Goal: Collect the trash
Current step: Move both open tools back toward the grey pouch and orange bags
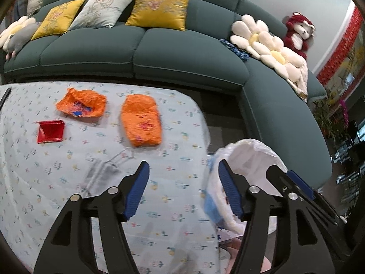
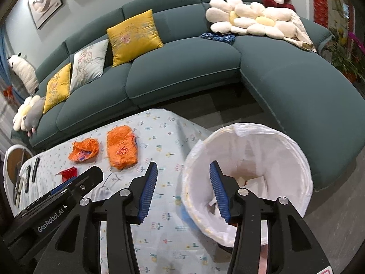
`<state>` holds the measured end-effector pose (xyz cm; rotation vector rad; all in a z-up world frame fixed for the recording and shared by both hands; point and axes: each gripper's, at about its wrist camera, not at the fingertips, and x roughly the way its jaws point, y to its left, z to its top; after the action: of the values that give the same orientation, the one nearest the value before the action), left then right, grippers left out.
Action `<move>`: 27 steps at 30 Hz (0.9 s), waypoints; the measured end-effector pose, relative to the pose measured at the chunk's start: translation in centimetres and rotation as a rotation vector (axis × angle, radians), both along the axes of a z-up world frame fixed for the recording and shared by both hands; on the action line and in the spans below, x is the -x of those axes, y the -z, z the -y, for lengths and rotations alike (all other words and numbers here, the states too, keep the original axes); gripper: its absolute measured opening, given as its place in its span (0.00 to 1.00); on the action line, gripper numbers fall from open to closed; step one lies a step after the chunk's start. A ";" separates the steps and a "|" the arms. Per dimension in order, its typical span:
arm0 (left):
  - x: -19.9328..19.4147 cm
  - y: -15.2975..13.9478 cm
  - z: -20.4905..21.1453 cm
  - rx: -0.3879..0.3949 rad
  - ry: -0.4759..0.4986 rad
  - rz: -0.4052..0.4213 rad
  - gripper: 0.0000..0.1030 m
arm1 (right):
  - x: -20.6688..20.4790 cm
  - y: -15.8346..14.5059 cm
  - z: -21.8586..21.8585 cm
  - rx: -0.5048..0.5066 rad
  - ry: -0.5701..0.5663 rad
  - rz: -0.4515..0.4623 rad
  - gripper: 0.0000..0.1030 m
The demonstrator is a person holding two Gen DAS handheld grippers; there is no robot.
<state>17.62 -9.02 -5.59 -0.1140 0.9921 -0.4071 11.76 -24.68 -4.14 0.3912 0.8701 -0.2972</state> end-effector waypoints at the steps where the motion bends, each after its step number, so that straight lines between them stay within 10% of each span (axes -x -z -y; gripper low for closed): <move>1: -0.2 0.3 -0.7 -0.006 -0.018 -0.004 0.62 | -0.2 0.1 -0.4 0.001 -0.007 -0.003 0.46; 22: -4.9 12.0 -11.0 -0.067 -0.243 -0.281 0.77 | -7.2 5.8 -8.1 -0.016 -0.156 -0.123 0.46; 27: -6.0 13.8 -11.5 -0.031 -0.221 -0.335 0.55 | -9.2 7.4 -9.5 -0.014 -0.189 -0.153 0.46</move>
<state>23.64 2.46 -19.42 -0.2675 1.2997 -0.1711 20.94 -15.21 -11.50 0.2994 1.0519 -0.1475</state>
